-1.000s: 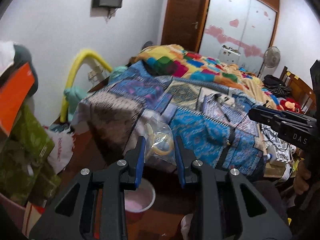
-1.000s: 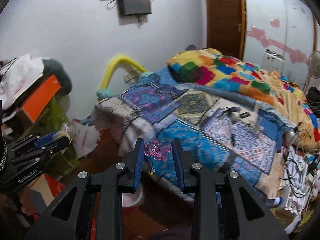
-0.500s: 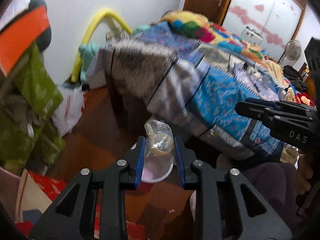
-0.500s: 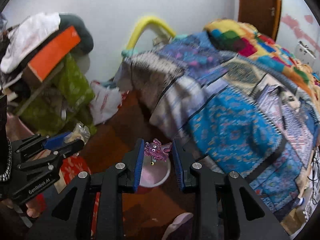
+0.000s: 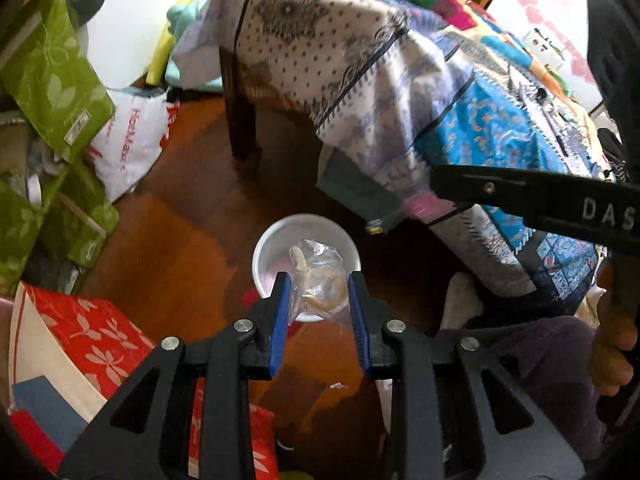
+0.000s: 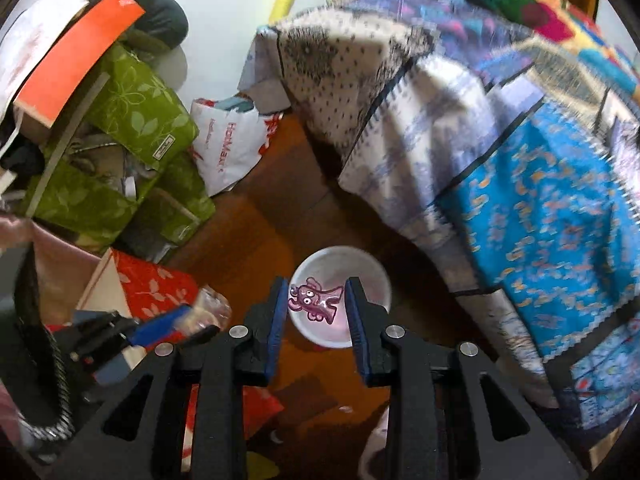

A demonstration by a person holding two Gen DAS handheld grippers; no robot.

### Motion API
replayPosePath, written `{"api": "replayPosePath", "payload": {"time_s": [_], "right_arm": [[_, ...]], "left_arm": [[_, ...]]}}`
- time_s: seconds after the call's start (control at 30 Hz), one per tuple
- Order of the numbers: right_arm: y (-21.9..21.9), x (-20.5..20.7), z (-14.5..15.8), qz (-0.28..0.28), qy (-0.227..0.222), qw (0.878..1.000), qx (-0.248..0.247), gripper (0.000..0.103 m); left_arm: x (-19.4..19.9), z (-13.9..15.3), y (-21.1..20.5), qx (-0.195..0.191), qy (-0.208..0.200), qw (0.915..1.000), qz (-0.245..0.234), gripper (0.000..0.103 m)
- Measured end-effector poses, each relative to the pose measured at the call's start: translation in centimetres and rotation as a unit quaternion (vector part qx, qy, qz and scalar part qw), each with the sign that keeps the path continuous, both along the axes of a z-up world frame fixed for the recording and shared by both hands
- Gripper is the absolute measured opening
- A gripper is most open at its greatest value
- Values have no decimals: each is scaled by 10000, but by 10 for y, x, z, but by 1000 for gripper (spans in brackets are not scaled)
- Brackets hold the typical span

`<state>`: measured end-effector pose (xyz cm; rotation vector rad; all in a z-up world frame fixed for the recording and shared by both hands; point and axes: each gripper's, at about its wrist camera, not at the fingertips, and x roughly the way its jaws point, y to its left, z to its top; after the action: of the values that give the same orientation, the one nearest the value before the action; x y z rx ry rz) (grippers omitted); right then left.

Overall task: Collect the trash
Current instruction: 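Carry plastic bag in left tool and pink figure in right tool over white bin, then open left gripper dropping bag into bin while right gripper drops pink figure, then move both tools back over the items on the bed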

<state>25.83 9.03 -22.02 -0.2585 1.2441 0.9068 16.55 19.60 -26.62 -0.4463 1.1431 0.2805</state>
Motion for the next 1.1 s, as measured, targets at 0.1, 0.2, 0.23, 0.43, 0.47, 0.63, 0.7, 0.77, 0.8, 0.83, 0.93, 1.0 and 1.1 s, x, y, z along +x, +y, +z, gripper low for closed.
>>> {"api": "replayPosePath", "payload": {"time_s": [0.1,0.2,0.23,0.43,0.47,0.63,0.7,0.77,0.8,0.83,0.93,1.0,1.1], "right_arm": [[6,9,-13,-65,406,9991,-95,45],[6,13,-16,-144,437,9988,-140,45],[6,15,-16,-163,409,9989,-152,45],[-14,23,-5,-256,64,9995,-187,45],[-16,23,-3,-262,-3,9995,-199,45],[-32,26,5,-328,-208,9991,-194,45],[-38,26,9,-328,-280,9989,-191,45],[-45,26,13,-339,-320,9988,-175,46],[-48,25,15,-347,-333,9987,-145,46],[-50,25,18,-351,-345,9987,-124,46],[-57,20,27,-364,-435,9984,-43,46],[-63,15,36,-362,-525,9980,29,46],[-73,8,50,-361,-669,9970,152,46]], "left_arm": [[4,-3,-1,12,70,10000,-1,28],[11,-5,0,-21,111,9999,-3,28],[13,-6,2,-33,124,9999,2,28],[32,-9,7,-180,136,9997,78,34],[37,-10,8,-192,151,9997,98,39],[47,-6,2,-16,171,9998,25,47],[46,-1,-4,124,161,9998,-22,47],[43,8,-9,208,102,9997,-78,47],[42,12,-11,245,68,9996,-93,47],[40,17,-13,294,30,9995,-106,47],[31,35,-20,430,-142,9989,-123,47],[25,49,-24,522,-265,9982,-111,47],[16,70,-31,658,-482,9966,-80,47]]}}
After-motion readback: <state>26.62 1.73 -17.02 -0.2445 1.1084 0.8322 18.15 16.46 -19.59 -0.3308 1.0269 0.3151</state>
